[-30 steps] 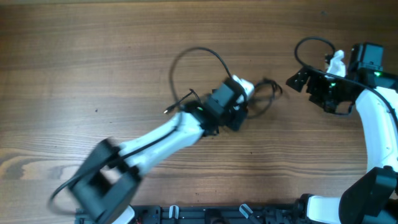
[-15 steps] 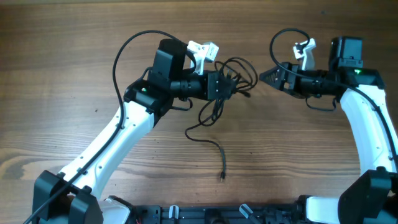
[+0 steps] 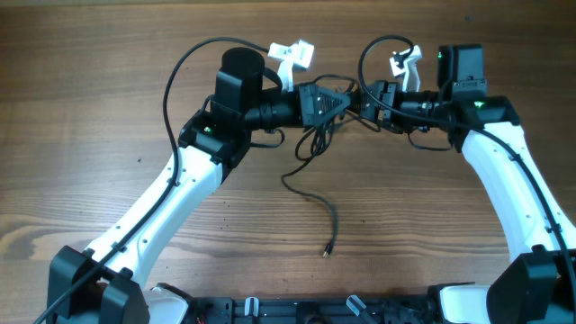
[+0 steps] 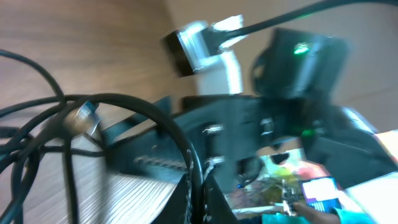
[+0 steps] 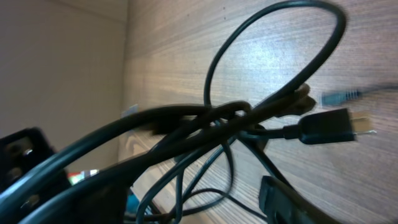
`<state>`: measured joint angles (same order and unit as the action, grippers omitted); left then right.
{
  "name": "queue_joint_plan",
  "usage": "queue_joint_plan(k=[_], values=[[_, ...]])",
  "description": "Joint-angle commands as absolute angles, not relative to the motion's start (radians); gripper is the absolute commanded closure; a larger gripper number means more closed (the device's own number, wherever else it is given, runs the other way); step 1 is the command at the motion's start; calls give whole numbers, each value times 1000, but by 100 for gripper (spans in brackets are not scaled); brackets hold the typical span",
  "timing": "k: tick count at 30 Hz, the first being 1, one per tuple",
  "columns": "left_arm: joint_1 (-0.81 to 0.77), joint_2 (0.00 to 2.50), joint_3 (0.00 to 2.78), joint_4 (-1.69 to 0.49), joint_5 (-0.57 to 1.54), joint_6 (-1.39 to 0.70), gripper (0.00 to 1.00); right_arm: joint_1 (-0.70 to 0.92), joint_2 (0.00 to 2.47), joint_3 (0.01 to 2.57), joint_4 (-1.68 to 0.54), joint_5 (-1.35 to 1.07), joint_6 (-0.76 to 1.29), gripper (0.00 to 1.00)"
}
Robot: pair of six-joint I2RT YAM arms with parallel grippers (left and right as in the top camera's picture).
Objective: Untangle cables
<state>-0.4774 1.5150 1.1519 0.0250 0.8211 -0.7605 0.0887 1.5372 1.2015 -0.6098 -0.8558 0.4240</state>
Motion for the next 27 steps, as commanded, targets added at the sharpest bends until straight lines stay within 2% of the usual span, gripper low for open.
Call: queue_joint_plan(k=[1,6,7,10,14,18,19,20,23,24,27], values=[[-480,1515,1162,200,943,-941,96,109,1551,1222,-588,-774,518,40],[-463,1512,1162,561,980,-1174,96,70,1551,1222,-583,-617,555,60],[-444,1509,1162,639,980,-1243,96,36,1551,1222,-584,-618,561,67],[-405,1508,1162,743,979,-1353,96,-21,1551,1222,-588,-618,549,77],[-331,1508,1162,894,938,-1593,96,-71,1554,1201,-588,-618,523,96],[-298,1508,1162,982,843,-1709,96,-78,1555,1184,-573,-727,429,95],[-298,1508,1162,979,832,-1706,96,-78,1554,1185,-550,-831,363,87],[-299,1511,1161,962,831,-1706,96,-78,1554,1185,-525,-926,310,75],[-299,1511,1162,865,831,-1706,96,-76,1554,1185,-459,-1127,242,47],[-299,1511,1162,833,825,-1706,96,-70,1554,1185,-437,-1191,234,43],[-299,1511,1162,802,803,-1706,96,-37,1554,1185,-389,-1277,206,40]])
